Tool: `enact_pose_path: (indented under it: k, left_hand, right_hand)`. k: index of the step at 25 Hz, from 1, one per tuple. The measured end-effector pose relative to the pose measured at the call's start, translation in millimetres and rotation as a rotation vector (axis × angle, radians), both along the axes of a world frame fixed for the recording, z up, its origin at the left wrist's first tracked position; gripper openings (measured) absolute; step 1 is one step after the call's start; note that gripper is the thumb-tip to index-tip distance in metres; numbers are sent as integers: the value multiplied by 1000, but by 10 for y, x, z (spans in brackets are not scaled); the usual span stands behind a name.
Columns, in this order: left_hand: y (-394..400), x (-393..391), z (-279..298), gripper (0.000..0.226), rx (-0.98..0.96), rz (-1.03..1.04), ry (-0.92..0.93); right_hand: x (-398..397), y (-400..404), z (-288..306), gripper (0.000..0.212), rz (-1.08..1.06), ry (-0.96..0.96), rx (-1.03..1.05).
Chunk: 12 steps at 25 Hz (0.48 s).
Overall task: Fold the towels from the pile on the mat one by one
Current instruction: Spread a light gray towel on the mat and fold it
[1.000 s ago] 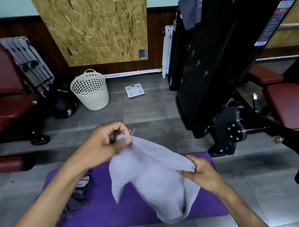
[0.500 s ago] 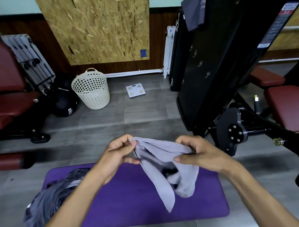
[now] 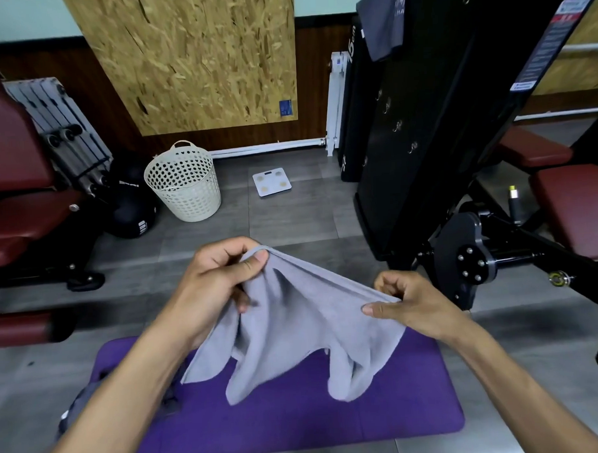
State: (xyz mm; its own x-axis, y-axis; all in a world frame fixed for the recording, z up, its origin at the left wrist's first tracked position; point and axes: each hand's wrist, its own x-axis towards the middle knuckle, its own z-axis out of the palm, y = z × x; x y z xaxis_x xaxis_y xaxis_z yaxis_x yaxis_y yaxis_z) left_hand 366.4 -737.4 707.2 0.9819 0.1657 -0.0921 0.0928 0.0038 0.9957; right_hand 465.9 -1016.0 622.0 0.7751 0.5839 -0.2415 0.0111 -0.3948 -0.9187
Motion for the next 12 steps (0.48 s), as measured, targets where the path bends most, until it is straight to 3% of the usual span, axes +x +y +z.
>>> enact_pose_path:
  k: [1, 3, 5, 6, 7, 10, 12]
  left_hand:
    - [19, 7, -8, 20, -76, 1, 12]
    - [41, 6, -60, 23, -182, 11, 46]
    - [78, 15, -155, 13, -147, 66, 2]
    - [114, 14, -193, 16, -101, 116, -21]
    - [190, 12, -253, 19, -54, 177, -39]
    - [511, -5, -453, 21, 120, 274, -36]
    - [693, -39, -645, 22, 290, 304, -25]
  right_hand:
    - [3, -3, -52, 31, 74, 20, -134]
    - [-23, -9, -216, 22, 283, -15, -611]
    - [-74, -55, -445, 26, 364, -131, -956]
    - [-106, -73, -514, 28, 277, -139, -925]
    - [-130, -86, -528, 31, 107, -75, -759]
    - [-167, -134, -546, 23, -560, 214, -11]
    - [-113, -193, -544, 21, -650, 184, 76]
